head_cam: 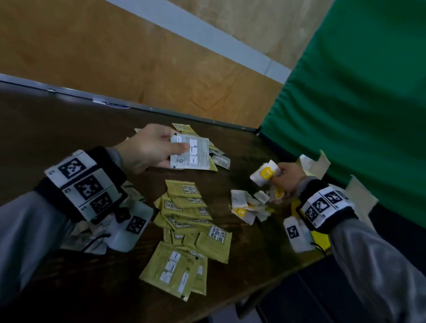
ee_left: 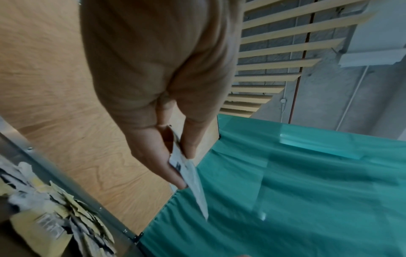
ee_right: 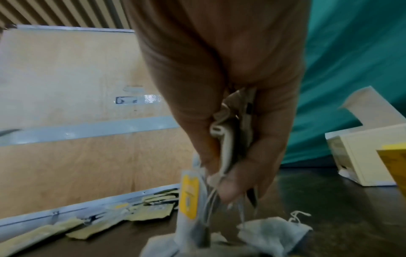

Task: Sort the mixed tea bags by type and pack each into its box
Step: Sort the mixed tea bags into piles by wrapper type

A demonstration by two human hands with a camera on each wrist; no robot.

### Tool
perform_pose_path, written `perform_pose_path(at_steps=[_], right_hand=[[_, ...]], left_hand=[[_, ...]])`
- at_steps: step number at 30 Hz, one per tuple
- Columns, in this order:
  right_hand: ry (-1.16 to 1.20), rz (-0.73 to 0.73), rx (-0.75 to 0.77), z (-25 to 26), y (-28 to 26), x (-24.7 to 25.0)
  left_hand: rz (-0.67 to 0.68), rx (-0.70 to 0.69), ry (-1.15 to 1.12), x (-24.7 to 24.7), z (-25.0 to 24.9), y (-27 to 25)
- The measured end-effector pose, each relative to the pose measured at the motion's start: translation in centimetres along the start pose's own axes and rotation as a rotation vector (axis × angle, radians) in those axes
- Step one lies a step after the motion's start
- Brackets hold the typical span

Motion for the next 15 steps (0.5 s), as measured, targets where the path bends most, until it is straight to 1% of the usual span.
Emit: perform_pose_path(at_steps=[2, 6, 9, 13, 15], right_hand=[[-0.086, 0.051, -0.003, -1.0, 0.7, -1.1], [-0.067, 0.117, -0.097, -2.6, 1.7, -2.8], [0.003, 0.159, -0.146, -3.0, 1.8, -3.2], [0.141, 0.158, -0.212, -3.8, 2.2, -2.7], [0.218, 0.154, -0.274, -4.5, 2.8, -2.7]], left_hand=[[0.004, -0.004, 0.008, -0.2, 0.0, -0.2], [-0.001, -0.017, 0.016, -0.1, -0.3, -0.3], [-0.031, -0.046, 0.027, 0.4, -0.8, -0.3], [-0.040, -0.057, 0.022, 0.7, -1.1, -0.3], [-0.035, -0.046, 0.016, 0.7, -1.0, -0.3]])
Point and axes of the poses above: each hand's wrist, its own y-axis towards the middle knuckle, its own x-axis out of the back of the hand, z = x × y, the point moved 9 cm from there along y, towards the middle knuckle, and after that the axes turned 14 degrees about -z, right-handed, at the moved point
